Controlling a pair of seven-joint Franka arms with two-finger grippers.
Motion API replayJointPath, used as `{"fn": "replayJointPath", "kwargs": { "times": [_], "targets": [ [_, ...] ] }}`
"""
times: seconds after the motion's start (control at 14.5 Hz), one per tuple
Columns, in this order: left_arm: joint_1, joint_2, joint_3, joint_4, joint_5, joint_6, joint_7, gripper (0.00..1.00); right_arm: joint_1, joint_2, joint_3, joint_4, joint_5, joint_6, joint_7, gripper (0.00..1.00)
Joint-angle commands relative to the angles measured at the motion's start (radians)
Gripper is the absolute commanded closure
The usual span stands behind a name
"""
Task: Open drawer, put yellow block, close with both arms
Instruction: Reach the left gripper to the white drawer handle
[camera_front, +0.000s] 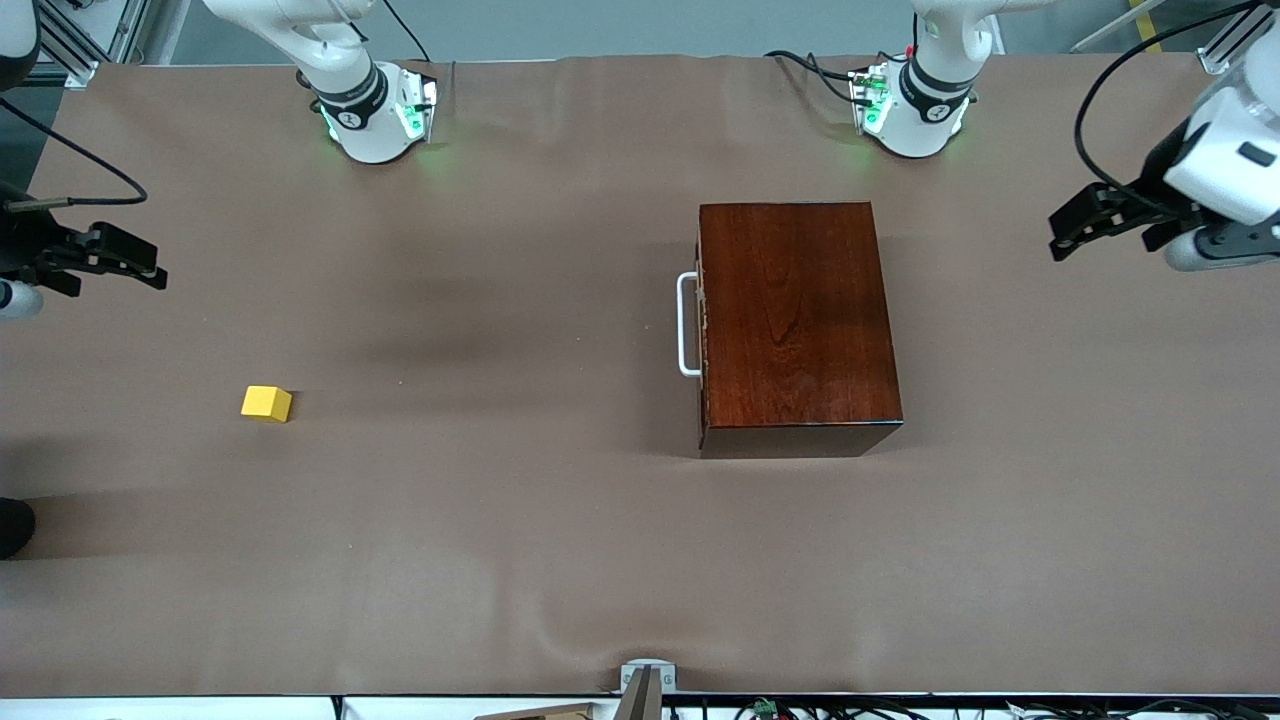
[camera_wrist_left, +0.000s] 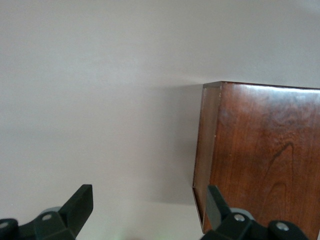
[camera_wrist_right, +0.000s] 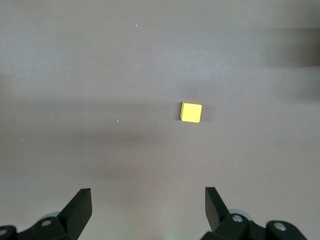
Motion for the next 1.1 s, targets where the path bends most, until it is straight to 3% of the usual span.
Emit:
{"fn": "replayJointPath", "kwargs": {
  "times": [0.0, 0.21, 0.35, 0.62, 0.9, 1.04],
  "targets": [
    [-0.004, 0.037, -0.067, 0.021, 0.012, -0.007, -0.037, 0.00, -0.016, 0.018, 0.009, 0.037, -0.016, -0.022, 0.005, 0.00],
    [-0.019, 0.114, -0.176, 0.074, 0.018, 0.008, -0.188, 0.00, -0.020, 0.029, 0.009, 0.039, -0.016, -0.019, 0.005, 0.00],
    [-0.083, 0.188, -0.208, 0.124, 0.026, 0.024, -0.244, 0.00, -0.016, 0.027, 0.009, 0.037, -0.016, -0.022, 0.015, 0.00],
    [-0.287, 0.312, -0.204, 0.170, 0.133, 0.102, -0.455, 0.00, -0.026, 0.045, 0.010, 0.030, -0.016, -0.025, 0.013, 0.00],
    [-0.492, 0.502, -0.182, 0.295, 0.268, 0.162, -0.696, 0.00, -0.027, 0.082, 0.010, 0.030, -0.011, -0.057, 0.015, 0.00],
    [-0.600, 0.579, -0.124, 0.332, 0.296, 0.227, -0.796, 0.00, -0.027, 0.090, 0.010, 0.031, -0.008, -0.053, 0.015, 0.00]
  ]
}}
